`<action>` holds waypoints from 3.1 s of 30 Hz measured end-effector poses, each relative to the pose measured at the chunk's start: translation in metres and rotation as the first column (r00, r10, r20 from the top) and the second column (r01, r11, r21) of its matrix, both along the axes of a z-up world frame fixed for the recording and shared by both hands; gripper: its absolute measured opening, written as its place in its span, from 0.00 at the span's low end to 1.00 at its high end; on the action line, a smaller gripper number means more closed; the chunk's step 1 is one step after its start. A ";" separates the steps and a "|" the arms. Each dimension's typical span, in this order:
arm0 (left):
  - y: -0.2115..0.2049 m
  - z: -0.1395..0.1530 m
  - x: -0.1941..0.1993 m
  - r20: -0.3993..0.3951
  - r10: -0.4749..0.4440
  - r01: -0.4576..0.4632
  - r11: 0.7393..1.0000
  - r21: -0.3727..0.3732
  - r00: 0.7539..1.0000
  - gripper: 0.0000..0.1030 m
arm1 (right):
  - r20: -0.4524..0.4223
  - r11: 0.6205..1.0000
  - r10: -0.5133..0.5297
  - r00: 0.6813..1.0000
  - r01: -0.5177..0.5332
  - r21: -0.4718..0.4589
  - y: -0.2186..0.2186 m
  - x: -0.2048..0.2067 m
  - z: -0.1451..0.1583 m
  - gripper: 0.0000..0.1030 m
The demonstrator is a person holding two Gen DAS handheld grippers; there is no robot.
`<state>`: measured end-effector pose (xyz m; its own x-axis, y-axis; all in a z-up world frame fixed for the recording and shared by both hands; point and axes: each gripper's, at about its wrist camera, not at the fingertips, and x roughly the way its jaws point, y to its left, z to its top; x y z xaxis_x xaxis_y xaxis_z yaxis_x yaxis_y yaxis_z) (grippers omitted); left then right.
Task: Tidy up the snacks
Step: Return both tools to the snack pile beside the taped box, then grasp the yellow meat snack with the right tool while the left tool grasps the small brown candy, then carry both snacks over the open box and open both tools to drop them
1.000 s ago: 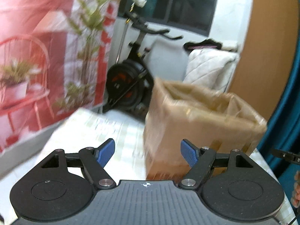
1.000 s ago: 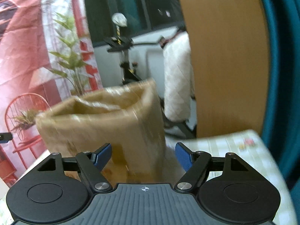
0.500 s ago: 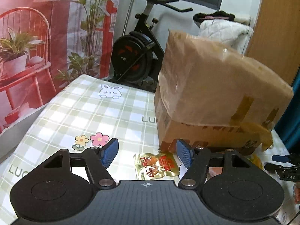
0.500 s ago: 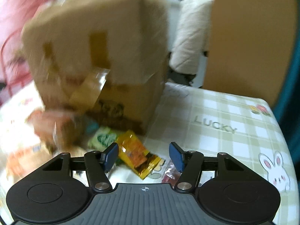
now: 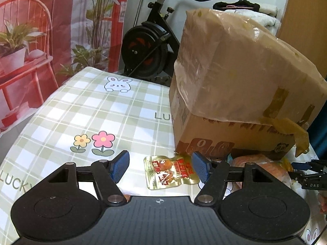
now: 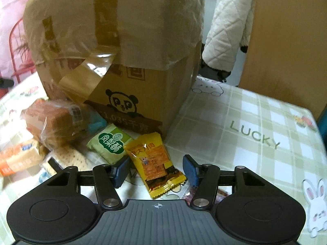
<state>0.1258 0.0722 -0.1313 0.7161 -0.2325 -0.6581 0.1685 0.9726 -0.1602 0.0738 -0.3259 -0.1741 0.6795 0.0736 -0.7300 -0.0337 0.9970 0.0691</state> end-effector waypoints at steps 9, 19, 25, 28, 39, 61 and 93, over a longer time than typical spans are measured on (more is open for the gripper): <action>0.004 -0.004 -0.002 -0.021 0.013 -0.013 1.000 -0.004 1.000 0.66 | 0.032 0.993 -0.072 0.997 0.069 0.091 0.001 -0.017 0.000 0.29; 0.036 -0.023 -0.002 -0.147 0.140 -0.152 0.986 -0.072 0.979 0.61 | 0.121 0.955 -0.292 0.949 0.282 0.097 0.026 -0.061 -0.009 0.28; 0.039 -0.036 -0.004 -0.195 0.180 -0.200 0.976 -0.087 0.964 0.54 | 0.140 0.961 -0.277 0.950 0.271 0.065 0.031 -0.062 -0.011 0.28; 0.039 -0.045 -0.003 -0.216 0.227 -0.256 0.960 -0.117 0.950 0.49 | 0.147 0.962 -0.274 0.951 0.267 0.065 0.031 -0.063 -0.011 0.28; 0.006 -0.049 0.002 -0.119 0.221 -0.225 0.974 -0.022 0.968 0.49 | 0.151 0.966 -0.257 0.954 0.248 0.079 0.031 -0.067 -0.010 0.29; -0.005 -0.051 -0.035 -0.018 0.133 -0.129 0.980 0.149 0.991 0.19 | 0.155 0.965 -0.256 0.954 0.243 0.098 0.031 -0.068 -0.010 0.29; -0.040 0.076 -0.039 0.346 0.040 -0.032 0.999 -0.028 0.937 0.19 | 0.457 0.954 -0.299 0.838 0.265 0.138 0.018 -0.077 0.099 0.28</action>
<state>0.0871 0.0320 -0.0557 0.9070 -0.2134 -0.3630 0.1822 0.9761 -0.1187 -0.0028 -0.3076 -0.0754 0.9374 -0.1363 -0.3206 0.2026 0.9619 0.1833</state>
